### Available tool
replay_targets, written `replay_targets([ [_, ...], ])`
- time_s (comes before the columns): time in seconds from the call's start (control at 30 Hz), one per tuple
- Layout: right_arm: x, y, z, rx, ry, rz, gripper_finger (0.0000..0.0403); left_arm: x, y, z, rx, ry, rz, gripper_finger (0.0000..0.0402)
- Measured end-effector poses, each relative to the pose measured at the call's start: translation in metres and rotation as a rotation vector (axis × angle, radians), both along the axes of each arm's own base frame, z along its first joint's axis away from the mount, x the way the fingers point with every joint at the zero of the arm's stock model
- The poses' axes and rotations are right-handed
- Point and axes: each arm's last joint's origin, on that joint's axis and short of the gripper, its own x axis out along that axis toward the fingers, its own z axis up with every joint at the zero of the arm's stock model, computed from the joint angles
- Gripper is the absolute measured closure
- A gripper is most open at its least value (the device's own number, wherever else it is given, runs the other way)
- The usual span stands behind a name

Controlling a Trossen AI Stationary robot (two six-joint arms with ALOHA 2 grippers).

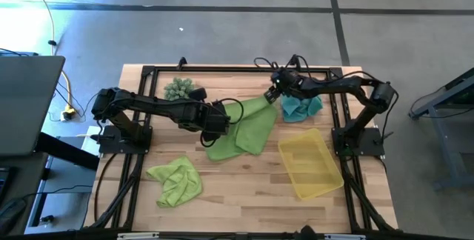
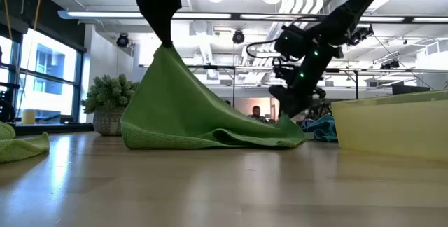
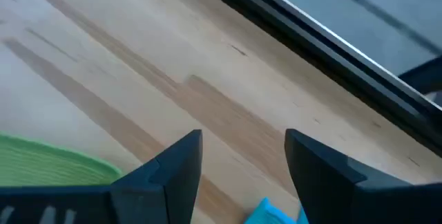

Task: Roll microfiber towels into tight, uniform cylinder then place into a basket
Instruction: Fold the green cloth

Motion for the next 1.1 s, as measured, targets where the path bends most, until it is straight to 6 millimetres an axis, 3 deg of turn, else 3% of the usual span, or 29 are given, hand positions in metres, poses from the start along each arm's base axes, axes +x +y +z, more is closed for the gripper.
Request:
replay_targets([
  [0.33,0.022,0.019,0.033,0.292,0.006,0.214,0.0203,0.0,0.0,0.0,-0.016,0.003,0.001,0.0401],
  [0.5,0.026,0.028,0.038,0.232,0.079,0.187,0.0203,0.0,0.0,0.0,-0.016,0.003,0.001,0.0401],
  [0.63,0.021,0.034,0.028,0.218,0.137,0.149,0.0203,0.0,0.0,0.0,-0.016,0.003,0.001,0.0401],
  [1.1,0.032,0.045,0.037,0.241,0.078,0.166,0.0203,0.0,0.0,0.0,-0.017,0.002,0.001,0.0401],
])
